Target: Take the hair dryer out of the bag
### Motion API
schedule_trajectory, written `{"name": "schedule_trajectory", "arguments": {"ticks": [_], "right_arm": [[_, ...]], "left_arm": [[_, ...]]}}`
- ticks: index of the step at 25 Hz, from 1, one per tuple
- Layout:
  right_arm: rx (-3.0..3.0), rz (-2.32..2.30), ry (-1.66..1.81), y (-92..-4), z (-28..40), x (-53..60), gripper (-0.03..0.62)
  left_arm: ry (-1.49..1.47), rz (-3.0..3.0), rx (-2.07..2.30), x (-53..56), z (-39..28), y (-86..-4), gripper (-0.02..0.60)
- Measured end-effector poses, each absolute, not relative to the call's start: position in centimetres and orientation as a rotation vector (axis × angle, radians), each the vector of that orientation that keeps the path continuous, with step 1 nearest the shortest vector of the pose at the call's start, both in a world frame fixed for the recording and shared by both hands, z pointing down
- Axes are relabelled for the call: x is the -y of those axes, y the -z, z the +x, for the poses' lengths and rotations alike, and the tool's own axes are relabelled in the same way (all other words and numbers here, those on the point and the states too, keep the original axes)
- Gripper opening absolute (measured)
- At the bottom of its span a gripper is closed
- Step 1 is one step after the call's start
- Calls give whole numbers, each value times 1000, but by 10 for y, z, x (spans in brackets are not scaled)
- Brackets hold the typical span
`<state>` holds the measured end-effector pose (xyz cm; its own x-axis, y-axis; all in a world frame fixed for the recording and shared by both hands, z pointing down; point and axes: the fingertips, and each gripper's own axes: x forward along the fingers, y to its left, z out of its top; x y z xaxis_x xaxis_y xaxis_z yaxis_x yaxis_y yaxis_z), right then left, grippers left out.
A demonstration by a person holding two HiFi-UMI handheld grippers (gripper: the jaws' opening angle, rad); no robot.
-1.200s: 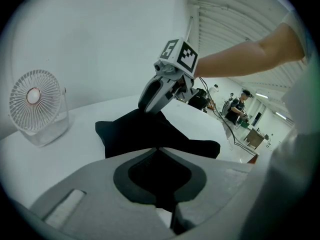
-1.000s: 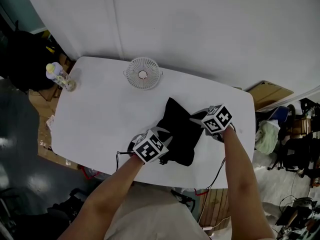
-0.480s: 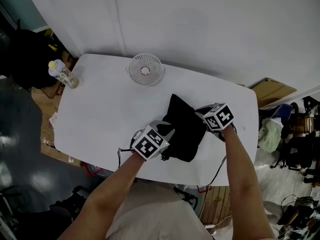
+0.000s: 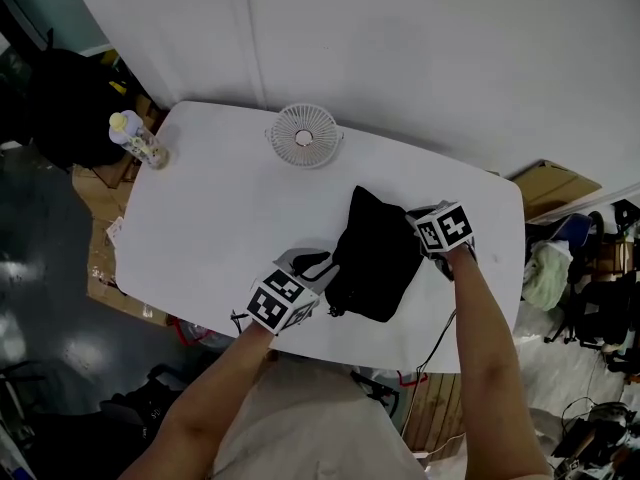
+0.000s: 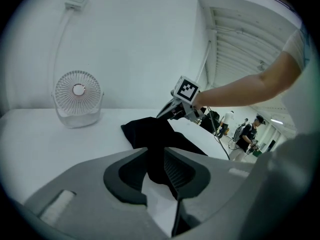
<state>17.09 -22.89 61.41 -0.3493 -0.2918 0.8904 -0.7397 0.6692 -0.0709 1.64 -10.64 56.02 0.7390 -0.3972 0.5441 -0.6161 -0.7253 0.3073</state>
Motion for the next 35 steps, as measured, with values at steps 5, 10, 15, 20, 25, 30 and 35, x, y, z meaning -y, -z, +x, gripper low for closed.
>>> {"name": "schedule_trajectory", "arguments": {"ticks": [5,10,15,20,25,30,35], "right_arm": [[1886,819,-597,-622,175,229,20],[1886,816,-609,-626,173,231,21],[1886,819,-606,-625,173,231,20],[1888,825,-617,-626,173,229,21],[1895,832,-626,-625,173,228,21],[1908,846,-635,-622,174,228,20],[1920,855,-645,-622,177,223,20]], "left_arm": [[-597,2423,805,78,7,-558,81],[-695,2409,742,31,24,-571,81],[-819,2395,694,9,50,-586,105],[-985,2337,741,12,55,-612,167],[-1056,2312,830,20,52,-622,167],[-1105,2278,910,21,50,-625,172],[-1194,2233,923,18,53,-643,172]]}}
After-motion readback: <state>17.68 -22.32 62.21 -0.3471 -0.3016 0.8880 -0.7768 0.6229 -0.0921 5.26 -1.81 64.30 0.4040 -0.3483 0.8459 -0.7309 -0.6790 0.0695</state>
